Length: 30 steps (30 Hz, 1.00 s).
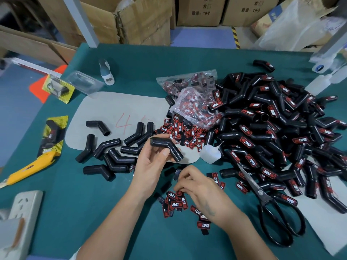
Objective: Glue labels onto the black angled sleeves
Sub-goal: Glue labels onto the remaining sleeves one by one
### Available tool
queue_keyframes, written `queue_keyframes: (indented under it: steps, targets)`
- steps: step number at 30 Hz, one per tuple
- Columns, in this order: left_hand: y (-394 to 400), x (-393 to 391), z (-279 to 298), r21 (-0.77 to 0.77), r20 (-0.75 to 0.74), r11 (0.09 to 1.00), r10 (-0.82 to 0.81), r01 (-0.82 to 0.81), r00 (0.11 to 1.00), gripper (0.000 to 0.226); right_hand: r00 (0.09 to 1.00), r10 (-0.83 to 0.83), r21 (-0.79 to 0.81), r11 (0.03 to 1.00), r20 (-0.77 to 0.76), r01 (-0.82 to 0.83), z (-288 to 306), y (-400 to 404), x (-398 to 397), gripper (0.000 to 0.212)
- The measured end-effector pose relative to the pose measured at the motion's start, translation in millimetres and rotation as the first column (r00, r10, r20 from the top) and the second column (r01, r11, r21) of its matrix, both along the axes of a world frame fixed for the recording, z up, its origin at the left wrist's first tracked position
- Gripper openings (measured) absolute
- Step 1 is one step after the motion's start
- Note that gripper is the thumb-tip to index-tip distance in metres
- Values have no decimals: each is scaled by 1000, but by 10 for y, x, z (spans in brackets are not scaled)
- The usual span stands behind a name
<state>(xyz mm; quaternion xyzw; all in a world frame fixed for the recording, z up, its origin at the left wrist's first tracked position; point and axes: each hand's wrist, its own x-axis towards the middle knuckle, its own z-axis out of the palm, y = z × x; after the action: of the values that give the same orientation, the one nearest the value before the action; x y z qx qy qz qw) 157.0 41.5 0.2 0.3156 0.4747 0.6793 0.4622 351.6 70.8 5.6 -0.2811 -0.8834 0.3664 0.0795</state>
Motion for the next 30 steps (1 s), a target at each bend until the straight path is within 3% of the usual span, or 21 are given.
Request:
queue_keyframes:
  steps: [3,14,19,22,25,30]
  targets:
    - [-2,-3,13,16,9,1000,-8,8,1000,41,996,-21,-78,997,-87,14,-3,7,28,37]
    - [-7,42,79,10,14,1000,-7,7,1000,29,994,32,-123,991,-107,-45,-207,-11,12,42]
    - [-12,33,52,3,-29,1000,-13,13,999,30,986,-50,-105,994,-160,34,-71,29,-2,15]
    - [-26,13,-12,-24,-55,1000,-22,20,998,35,975,-140,-257,962,-175,92,11,36,1,17]
    - [-32,21,-19,-32,-6,999,-42,42,999,39,934,-292,-491,856,-207,159,100,6,-30,26]
    - [-58,37,60,-7,49,990,-137,138,989,42,756,-543,-748,655,-366,108,258,-19,-90,24]
